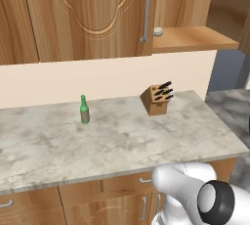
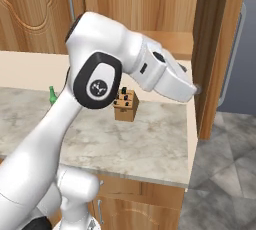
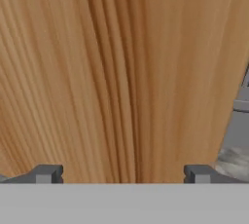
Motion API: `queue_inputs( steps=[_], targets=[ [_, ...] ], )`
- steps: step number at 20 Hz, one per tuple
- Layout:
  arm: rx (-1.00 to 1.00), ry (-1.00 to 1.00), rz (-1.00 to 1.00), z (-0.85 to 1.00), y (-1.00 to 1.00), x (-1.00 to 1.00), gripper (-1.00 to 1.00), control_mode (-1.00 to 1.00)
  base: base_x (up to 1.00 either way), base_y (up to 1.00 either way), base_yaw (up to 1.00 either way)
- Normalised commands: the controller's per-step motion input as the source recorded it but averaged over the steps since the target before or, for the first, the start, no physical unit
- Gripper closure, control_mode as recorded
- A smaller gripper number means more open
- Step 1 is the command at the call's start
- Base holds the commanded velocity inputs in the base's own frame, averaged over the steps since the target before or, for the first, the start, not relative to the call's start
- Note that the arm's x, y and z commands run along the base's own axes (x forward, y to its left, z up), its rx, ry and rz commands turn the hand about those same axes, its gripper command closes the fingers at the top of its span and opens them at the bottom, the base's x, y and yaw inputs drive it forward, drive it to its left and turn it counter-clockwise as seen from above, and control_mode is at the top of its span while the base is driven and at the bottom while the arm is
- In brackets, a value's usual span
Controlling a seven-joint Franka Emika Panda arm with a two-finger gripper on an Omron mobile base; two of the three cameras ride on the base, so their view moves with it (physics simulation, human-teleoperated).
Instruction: Pick the soap dispenser and dish brush from the cabinet and place them on the counter.
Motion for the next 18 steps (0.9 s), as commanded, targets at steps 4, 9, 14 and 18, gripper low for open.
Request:
queue_inputs(
  steps=[4,9,14,18],
  targets=[
    [0.00,-0.03,0.08,-0.11,0.46,-0.08,-1.00,-1.00,0.00,0.00,0.00],
    [0.00,0.00,0.10,-0.21,0.56,-0.01,-1.00,-1.00,0.00,0.00,0.00],
    [0.00,0.00,0.15,-0.10,0.52,-0.10,-1.00,-1.00,0.00,0.00,0.00],
    [0.00,0.00,0.19,-0.09,0.52,-0.16,-1.00,-1.00,0.00,0.00,0.00]
  ],
)
